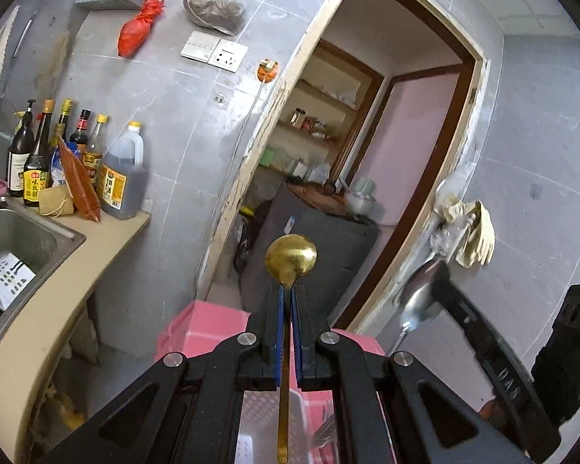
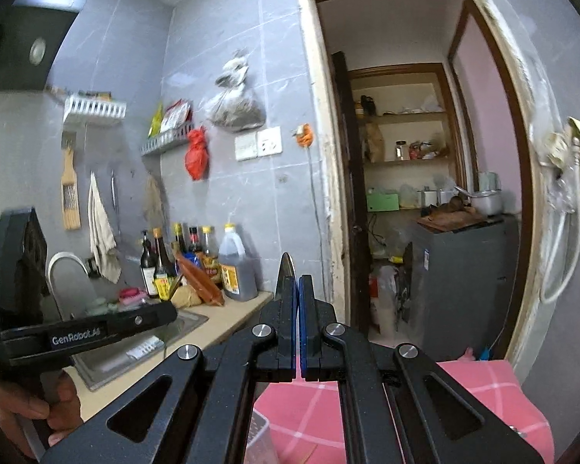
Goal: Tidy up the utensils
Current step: 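Carry both spoons over the white utensil holder and open both tools to drop them in, then move both open tools back over the remaining utensils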
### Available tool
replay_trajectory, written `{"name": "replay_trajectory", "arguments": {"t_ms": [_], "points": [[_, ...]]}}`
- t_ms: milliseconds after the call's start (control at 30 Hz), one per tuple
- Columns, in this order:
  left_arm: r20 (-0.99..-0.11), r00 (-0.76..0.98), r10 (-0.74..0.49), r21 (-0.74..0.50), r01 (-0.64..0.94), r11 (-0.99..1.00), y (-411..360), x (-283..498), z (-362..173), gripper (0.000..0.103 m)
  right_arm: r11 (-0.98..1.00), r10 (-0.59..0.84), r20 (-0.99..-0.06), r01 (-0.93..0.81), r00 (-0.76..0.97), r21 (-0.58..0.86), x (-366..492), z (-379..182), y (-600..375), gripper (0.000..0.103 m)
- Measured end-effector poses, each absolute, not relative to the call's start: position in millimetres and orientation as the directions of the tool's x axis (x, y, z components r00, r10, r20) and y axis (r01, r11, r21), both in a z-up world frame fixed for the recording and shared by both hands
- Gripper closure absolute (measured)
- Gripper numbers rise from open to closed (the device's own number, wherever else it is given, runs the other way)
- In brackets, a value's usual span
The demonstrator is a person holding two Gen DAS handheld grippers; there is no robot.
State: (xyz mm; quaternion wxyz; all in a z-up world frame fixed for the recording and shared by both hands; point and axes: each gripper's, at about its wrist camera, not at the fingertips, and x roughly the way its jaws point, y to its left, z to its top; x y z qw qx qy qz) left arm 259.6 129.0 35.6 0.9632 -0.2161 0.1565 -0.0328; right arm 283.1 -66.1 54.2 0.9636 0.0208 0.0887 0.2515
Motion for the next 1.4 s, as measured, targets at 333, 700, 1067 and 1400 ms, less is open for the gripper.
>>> {"name": "replay_trajectory", "arguments": {"t_ms": [333,700,1067,1400], "points": [[-0.28,0.947,-0.159,-0.419,0.028,0.907,137.6,250.9,-20.4,0.098,0.832,0.547,-0.263,-0.552,0.795,0.062,274.8,0.2,-38.6,0.101],[-0.333,0.907,-0.259,-0.439,0.094,0.894,140.8,237.1,-35.2,0.096,0.804,0.588,-0.312,-0.582,0.746,0.123,270.6,-23.0,-45.0,0.098],[-0.358,0.913,-0.198,-0.412,0.036,0.911,131.2,215.0,-19.2,0.057,0.837,0.547,-0.281,-0.523,0.789,0.161,258.0,-2.8,-74.4,0.07],[-0.289,0.95,-0.116,-0.322,0.018,0.946,71.2,198.2,20.9,0.019,0.913,0.406,-0.178,-0.389,0.896,0.122,226.5,50.1,-150.8,0.016]]}}
